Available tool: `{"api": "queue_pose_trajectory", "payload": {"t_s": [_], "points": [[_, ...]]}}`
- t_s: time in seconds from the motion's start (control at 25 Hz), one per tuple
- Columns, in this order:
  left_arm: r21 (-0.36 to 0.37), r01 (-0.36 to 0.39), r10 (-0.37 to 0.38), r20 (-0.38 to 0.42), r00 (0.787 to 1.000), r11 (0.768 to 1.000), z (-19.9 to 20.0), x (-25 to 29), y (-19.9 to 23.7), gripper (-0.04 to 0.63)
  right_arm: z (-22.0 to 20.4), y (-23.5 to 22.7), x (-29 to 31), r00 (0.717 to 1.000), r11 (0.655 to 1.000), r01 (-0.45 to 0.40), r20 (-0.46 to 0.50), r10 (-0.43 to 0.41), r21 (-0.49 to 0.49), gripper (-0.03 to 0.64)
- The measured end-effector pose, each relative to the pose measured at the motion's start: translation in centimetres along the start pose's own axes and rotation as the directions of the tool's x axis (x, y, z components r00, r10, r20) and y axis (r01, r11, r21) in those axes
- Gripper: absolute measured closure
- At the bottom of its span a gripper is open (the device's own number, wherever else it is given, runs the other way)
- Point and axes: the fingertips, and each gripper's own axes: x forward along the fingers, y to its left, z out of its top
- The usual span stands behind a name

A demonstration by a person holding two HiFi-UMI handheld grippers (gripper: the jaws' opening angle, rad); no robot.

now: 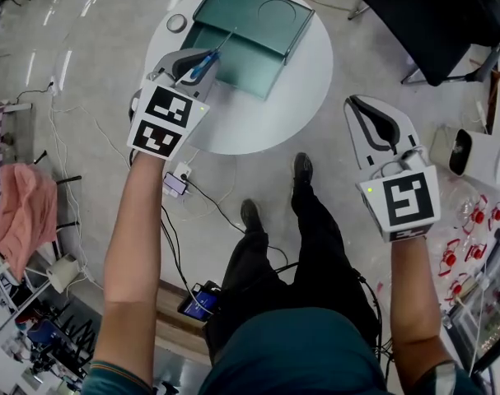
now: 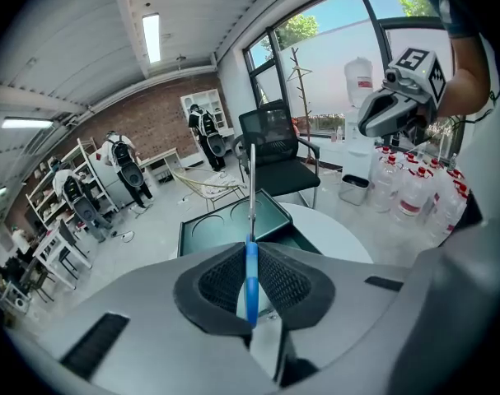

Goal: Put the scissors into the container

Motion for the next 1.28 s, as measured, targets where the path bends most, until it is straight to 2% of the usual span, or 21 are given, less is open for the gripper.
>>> {"api": "queue_pose_trajectory", "payload": {"t_s": [0.32, 0.6, 0.96, 1.28], "points": [[0.057, 0.007, -0.005, -0.034, 0.999, 0.998, -1.2, 3.5, 0.1, 0.54, -2.3, -0.7, 1.6, 1.0, 1.0, -0.008, -0.023, 0.008, 0.014, 0.578], [0.152, 0.024, -0.013, -0.072, 0.997, 0.988, -2.2, 6.3, 0.3, 0.54, -3.3, -1.2, 3.1, 0.999, 1.0, -0.013, -0.038, 0.014, 0.02, 0.578], [0.311, 0.072, -0.037, -0.119, 0.992, 0.948, -3.6, 8.6, -0.5, 0.538, -4.1, -1.7, 3.9, 0.998, 0.999, -0.007, -0.057, 0.009, 0.035, 0.578], [0.375, 0.105, -0.054, -0.143, 0.988, 0.921, -4.7, 10.1, -0.9, 0.538, -4.3, -1.6, 5.0, 0.998, 0.999, -0.006, -0.065, 0.009, 0.031, 0.578]]}}
